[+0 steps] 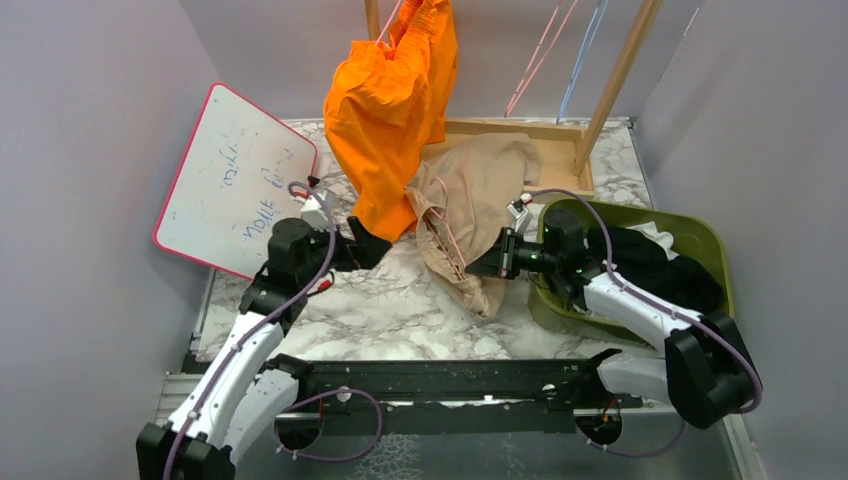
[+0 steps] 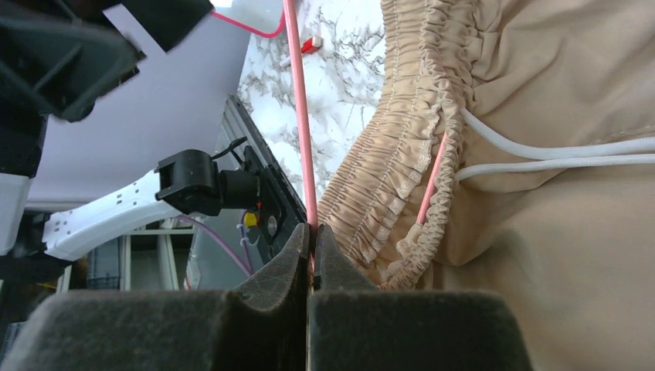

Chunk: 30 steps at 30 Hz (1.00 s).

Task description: Remove the shorts from the hanger

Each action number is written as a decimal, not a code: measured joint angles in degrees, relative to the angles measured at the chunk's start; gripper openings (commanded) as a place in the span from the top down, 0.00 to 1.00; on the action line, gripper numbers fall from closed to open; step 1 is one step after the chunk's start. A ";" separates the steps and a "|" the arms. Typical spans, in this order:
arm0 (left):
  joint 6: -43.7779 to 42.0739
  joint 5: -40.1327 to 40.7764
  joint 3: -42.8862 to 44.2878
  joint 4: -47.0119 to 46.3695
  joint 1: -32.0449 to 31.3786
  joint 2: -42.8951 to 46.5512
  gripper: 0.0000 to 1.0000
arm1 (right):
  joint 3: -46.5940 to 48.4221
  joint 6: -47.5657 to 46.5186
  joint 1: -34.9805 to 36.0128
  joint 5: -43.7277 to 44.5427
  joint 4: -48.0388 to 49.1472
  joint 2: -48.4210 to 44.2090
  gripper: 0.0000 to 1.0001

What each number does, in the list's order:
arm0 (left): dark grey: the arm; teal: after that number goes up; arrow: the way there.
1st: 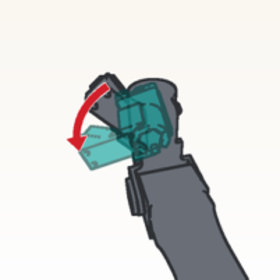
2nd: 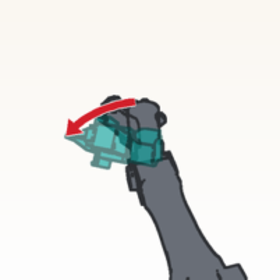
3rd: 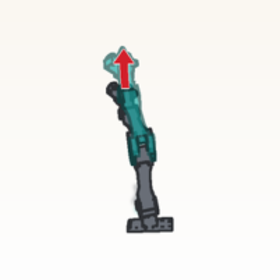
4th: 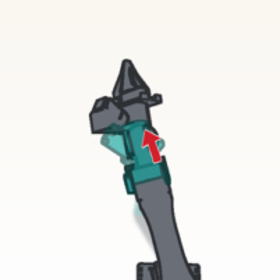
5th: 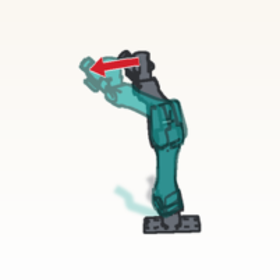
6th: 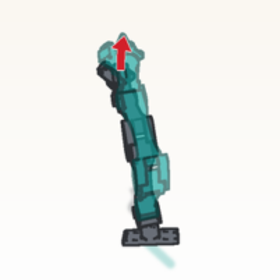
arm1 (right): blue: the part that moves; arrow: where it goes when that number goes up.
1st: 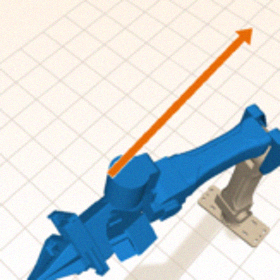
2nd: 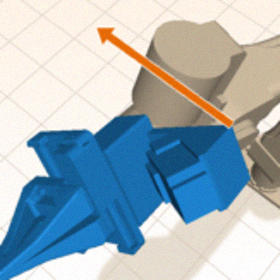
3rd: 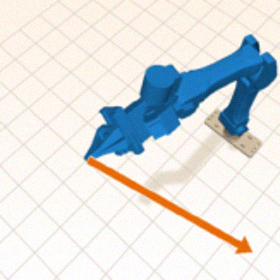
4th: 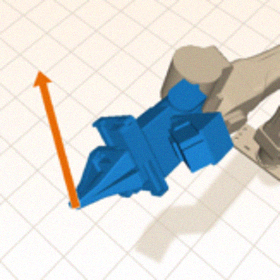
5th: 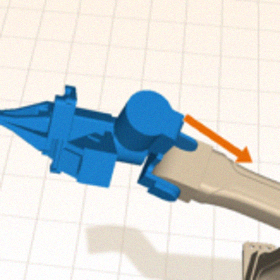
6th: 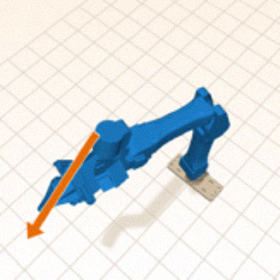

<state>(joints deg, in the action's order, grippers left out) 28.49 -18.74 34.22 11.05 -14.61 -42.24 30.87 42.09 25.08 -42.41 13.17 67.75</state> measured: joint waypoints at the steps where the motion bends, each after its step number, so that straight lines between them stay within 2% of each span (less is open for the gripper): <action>1: 1.33 -1.60 -0.52 -1.90 -1.75 -1.38 0.08 | -0.28 0.52 0.00 -0.22 1.07 1.14 0.99; 7: 7.61 -1.99 -3.61 -10.95 -18.71 -7.63 0.12 | -0.37 2.47 0.42 -1.57 7.02 5.64 0.99; 13: 12.94 5.95 -5.31 -22.08 -27.10 -15.15 0.13 | -0.37 2.91 0.48 -2.19 9.31 6.88 0.99; 18: 16.11 13.05 -2.78 -26.18 -30.91 -23.34 0.18 | -0.35 2.93 0.50 -2.73 11.19 7.87 0.99; 22: 20.09 18.86 -0.15 -28.61 -32.59 -29.14 0.30 | -0.35 2.93 0.74 -2.95 11.56 8.02 0.99; 27: 25.38 24.79 -0.02 -30.86 -33.14 -30.80 0.43 | -0.35 2.91 0.74 -2.99 11.54 8.00 0.99; 30: 27.54 27.74 -0.04 -32.44 -33.14 -30.80 0.47 | -0.35 2.89 0.74 -3.02 11.52 7.98 0.99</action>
<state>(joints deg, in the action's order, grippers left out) 56.03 8.99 34.17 -21.39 -47.75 -73.03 30.52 44.97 25.82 -45.43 24.69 75.72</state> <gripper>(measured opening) 0.560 0.016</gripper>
